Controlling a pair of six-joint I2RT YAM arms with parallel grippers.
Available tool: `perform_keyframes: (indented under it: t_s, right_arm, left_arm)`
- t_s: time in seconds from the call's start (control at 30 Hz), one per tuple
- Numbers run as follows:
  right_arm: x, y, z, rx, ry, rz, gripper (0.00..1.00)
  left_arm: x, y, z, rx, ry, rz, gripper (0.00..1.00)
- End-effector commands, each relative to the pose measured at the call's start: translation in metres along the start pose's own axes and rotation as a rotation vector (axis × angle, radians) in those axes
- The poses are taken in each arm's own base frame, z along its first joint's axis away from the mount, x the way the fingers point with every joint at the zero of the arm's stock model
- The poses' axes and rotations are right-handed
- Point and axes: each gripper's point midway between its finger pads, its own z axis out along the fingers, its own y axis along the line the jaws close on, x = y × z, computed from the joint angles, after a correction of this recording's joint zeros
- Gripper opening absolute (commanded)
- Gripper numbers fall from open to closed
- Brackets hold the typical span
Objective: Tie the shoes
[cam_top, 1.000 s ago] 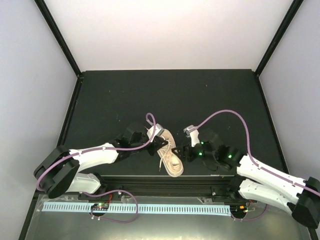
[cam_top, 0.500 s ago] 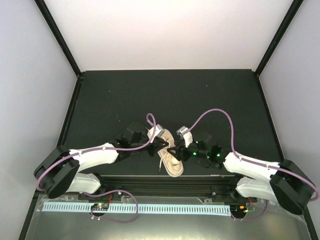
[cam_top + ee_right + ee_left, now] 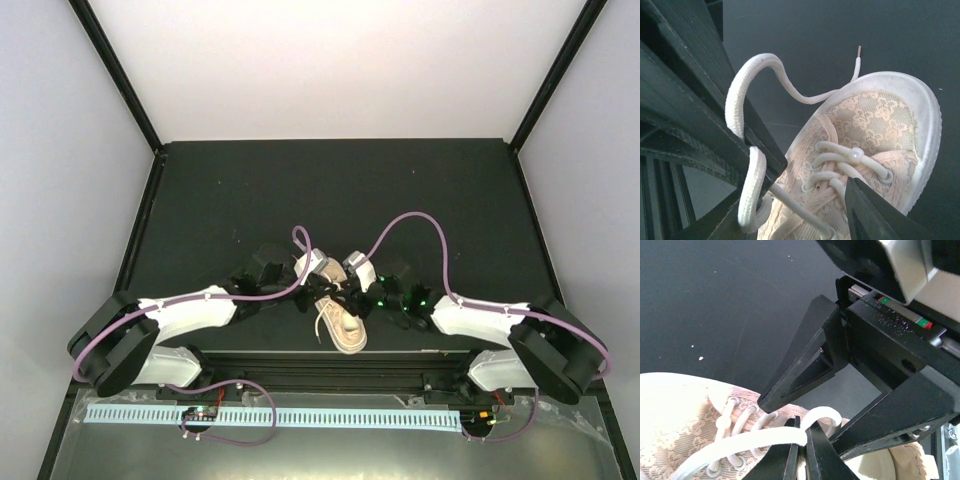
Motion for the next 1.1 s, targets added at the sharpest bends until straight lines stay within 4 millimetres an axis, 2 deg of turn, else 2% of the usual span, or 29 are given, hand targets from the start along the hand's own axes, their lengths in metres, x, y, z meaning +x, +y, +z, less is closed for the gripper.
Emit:
perform_keyframes:
  t_s: [0.0, 0.07, 0.13, 0.23, 0.3, 0.43, 0.6, 0.73, 0.87, 1.07]
  right_arm:
    - [-0.025, 0.001, 0.008, -0.011, -0.060, -0.057, 0.45]
    - [-0.026, 0.001, 0.010, -0.016, -0.059, -0.052, 0.36]
    - [-0.028, -0.001, 0.011, -0.003, -0.065, -0.043, 0.21]
    - [-0.031, -0.004, 0.006, 0.023, -0.092, -0.032, 0.11]
    - [-0.031, -0.007, 0.003, 0.040, -0.104, -0.029, 0.02]
    - [-0.031, -0.012, -0.005, 0.075, -0.125, -0.022, 0.02]
    - [-0.029, -0.011, -0.008, 0.080, -0.128, -0.018, 0.02]
    - [-0.030, -0.010, -0.010, 0.072, -0.132, -0.016, 0.02]
    - [-0.029, -0.007, -0.010, 0.056, -0.126, -0.014, 0.01]
    - [-0.029, -0.004, -0.009, 0.041, -0.124, -0.016, 0.02]
  left_arm:
    - [-0.017, -0.011, 0.000, 0.056, -0.037, 0.040, 0.02]
    - [-0.018, -0.012, 0.002, 0.064, -0.033, 0.039, 0.02]
    - [-0.017, -0.011, 0.003, 0.067, -0.025, 0.035, 0.02]
    - [-0.016, -0.011, 0.003, 0.064, -0.024, 0.032, 0.02]
    - [-0.015, -0.009, 0.002, 0.052, -0.024, 0.025, 0.07]
    - [-0.012, -0.006, -0.003, 0.021, -0.027, 0.003, 0.33]
    - [-0.004, -0.005, -0.019, -0.014, -0.059, -0.018, 0.45]
    - [0.007, 0.003, -0.032, -0.078, -0.078, -0.049, 0.44]
    - [0.015, 0.020, -0.038, -0.160, -0.085, -0.116, 0.36]
    - [0.012, 0.049, -0.034, -0.276, -0.080, -0.219, 0.21]
